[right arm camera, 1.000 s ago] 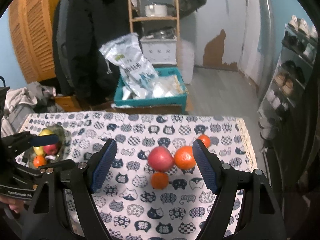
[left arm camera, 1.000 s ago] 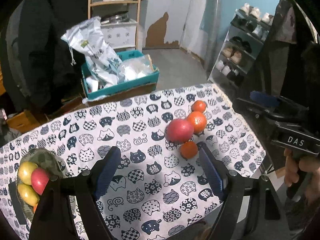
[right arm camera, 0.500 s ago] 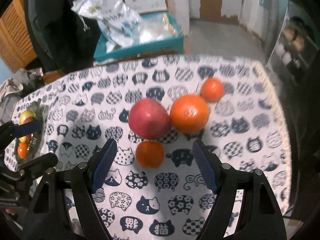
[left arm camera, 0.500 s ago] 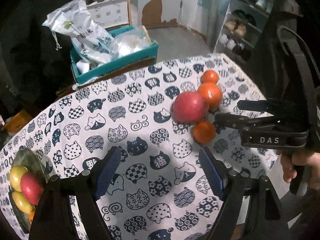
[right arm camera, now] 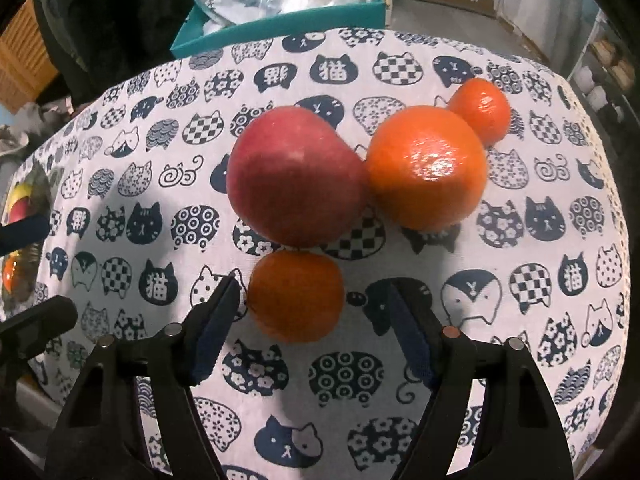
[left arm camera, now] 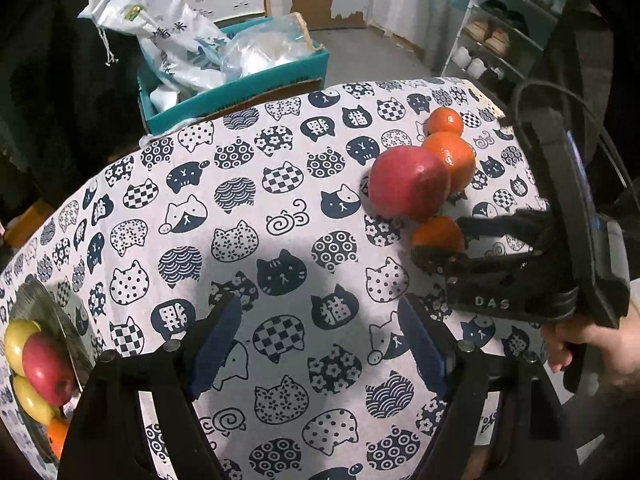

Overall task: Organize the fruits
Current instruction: 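Grasp a red apple with the left tool while the right tool grasps a tangerine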

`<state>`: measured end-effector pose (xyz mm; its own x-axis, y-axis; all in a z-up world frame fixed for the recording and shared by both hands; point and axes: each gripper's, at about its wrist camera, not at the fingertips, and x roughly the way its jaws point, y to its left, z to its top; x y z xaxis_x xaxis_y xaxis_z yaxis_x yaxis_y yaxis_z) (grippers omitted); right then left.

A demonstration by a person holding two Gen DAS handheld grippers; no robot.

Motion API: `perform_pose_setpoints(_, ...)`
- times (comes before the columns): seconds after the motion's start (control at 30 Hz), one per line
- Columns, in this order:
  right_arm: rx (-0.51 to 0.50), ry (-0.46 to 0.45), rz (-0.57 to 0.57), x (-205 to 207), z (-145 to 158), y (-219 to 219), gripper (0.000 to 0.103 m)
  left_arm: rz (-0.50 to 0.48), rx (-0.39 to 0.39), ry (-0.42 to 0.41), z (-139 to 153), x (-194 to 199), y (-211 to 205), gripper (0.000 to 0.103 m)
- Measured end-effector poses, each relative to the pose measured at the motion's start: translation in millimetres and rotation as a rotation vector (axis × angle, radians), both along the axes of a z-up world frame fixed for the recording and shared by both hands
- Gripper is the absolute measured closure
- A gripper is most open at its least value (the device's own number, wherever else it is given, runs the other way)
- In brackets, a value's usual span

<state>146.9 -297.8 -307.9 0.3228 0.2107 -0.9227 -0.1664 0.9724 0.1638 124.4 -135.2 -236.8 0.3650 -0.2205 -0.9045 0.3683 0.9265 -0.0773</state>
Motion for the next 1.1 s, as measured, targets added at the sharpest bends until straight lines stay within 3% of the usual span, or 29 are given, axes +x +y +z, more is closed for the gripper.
perform_pose_setpoints(0.13, 0.004, 0.008, 0.017, 1.3, -7.2, 4.3, 0.056, 0.011, -0.016, 0.005, 0.3, 5.2, -1.4, 0.021)
perform_pose_setpoints(0.3, 0.003, 0.004, 0.010, -3.0, -3.5, -1.0, 0.057, 0.023, -0.057, 0.022, 0.5, 12.7, -5.4, 0.021)
perform_pose_setpoints(0.6, -0.009, -0.054, -0.101, -7.6, 28.9, -46.2, 0.057, 0.020, -0.157, 0.058, -5.5, 35.2, -36.1, 0.021)
perform_pose_setpoints(0.87, -0.009, -0.078, -0.169, -6.7, 33.3, -79.1, 0.057, -0.018, -0.179, 0.072, -13.4, 53.1, -72.6, 0.017)
perform_pose_setpoints(1.1, 0.013, -0.078, -0.221, -4.4, 31.2, -93.7, 0.057, -0.063, -0.138, 0.092, -29.8, 57.8, -96.5, 0.017)
